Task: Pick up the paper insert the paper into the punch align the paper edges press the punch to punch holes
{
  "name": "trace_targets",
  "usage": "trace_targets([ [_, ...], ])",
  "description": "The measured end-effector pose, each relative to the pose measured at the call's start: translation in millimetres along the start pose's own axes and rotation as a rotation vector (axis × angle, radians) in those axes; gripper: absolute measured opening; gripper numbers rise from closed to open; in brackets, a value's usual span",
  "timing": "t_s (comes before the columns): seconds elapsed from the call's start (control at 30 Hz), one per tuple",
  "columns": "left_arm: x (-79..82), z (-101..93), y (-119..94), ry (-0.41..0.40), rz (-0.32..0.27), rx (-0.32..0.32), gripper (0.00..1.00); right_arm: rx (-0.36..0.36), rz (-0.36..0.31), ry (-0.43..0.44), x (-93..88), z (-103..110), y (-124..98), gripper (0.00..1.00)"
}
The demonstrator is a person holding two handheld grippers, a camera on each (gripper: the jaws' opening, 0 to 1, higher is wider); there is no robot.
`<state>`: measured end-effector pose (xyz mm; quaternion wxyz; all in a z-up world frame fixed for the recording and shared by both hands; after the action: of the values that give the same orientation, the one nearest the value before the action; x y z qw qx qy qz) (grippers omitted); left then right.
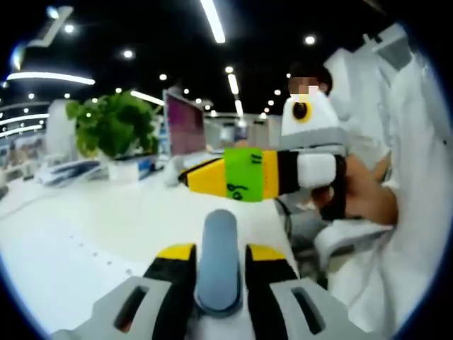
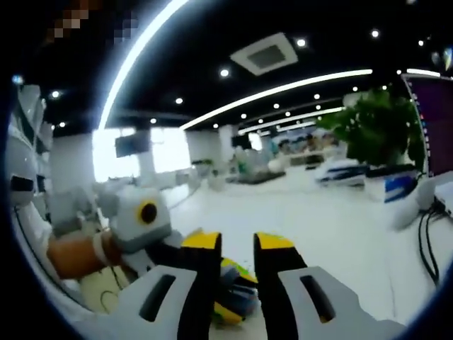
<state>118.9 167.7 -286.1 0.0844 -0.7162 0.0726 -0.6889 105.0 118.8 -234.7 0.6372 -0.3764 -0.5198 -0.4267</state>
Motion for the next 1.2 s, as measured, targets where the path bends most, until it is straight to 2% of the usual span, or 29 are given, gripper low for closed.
trace_targets([
  [0.17, 5.2, 1.9, -2.0, -0.03, -0.025, -0.011, 0.36, -0.031, -0.012, 0.052, -2.6, -12.0, -8.0, 0.3],
  [0.3, 15.0, 5.0, -5.8, -0.057, -0.074, -0.006, 0.38, -0.048, -0.01, 0.06, -4.3, -17.1, -15.4, 0.33],
  [0.5, 36.7, 8.1, -17.4, -0.02, -0.113, 0.01, 0.4, -0.069, -0.011, 0.042, -2.4, -23.8, -25.8, 0.35],
  [0.6, 48.2, 11.0, -33.7, 0.011, -0.132, 0.025, 0.42, -0.047, -0.037, 0.043, 1.1, -24.4, -28.7, 0.37],
  [0.67, 49.1, 16.2, -47.7, 0.022, -0.134, 0.042, 0.43, -0.046, -0.041, 0.03, 1.6, -24.8, -28.9, 0.39],
  [0.73, 45.0, 24.8, -63.6, 0.021, -0.131, 0.067, 0.43, -0.051, -0.034, 0.002, 0.7, -26.8, -29.6, 0.4],
  [0.83, 33.8, 45.1, -85.7, -0.035, -0.128, 0.135, 0.46, -0.051, -0.033, -0.024, 0.3, -27.2, -31.1, 0.41],
  [0.9, 19.7, 57.1, -101.5, -0.065, -0.1, 0.177, 0.47, -0.042, -0.026, -0.024, -0.6, -27.8, -31.4, 0.45],
  [0.97, 2.7, 67.5, -118.3, -0.064, -0.043, 0.216, 0.48, -0.032, -0.013, -0.02, -3.4, -30.3, -31.3, 0.46],
  [1.1, -19.2, 74.6, -135.7, -0.095, 0.002, 0.182, 0.52, -0.011, 0.008, -0.028, -7.4, -33.7, -31.3, 0.46],
  [1.17, -23.0, 79.3, -138.2, -0.117, -0.002, 0.179, 0.53, 0.024, 0.019, -0.03, -9.3, -33.4, -30.2, 0.45],
  [1.2, -24.3, 81.4, -138.8, -0.123, -0.001, 0.182, 0.53, 0.074, 0.013, -0.019, -9.6, -29.5, -29.3, 0.45],
])
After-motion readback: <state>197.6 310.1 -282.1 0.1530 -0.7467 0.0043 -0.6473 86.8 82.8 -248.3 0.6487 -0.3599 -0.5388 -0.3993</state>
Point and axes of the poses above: the point that each gripper's makers call its tool centre point, and the gripper's own axes: y roughly forward along the fingers, z roughly to its left, x roughly out of its top, the point moved 4 cm from there along -y, roughly backward along the fingers, and after that the axes turned 2 degrees about -x, right-handed, at the moved point
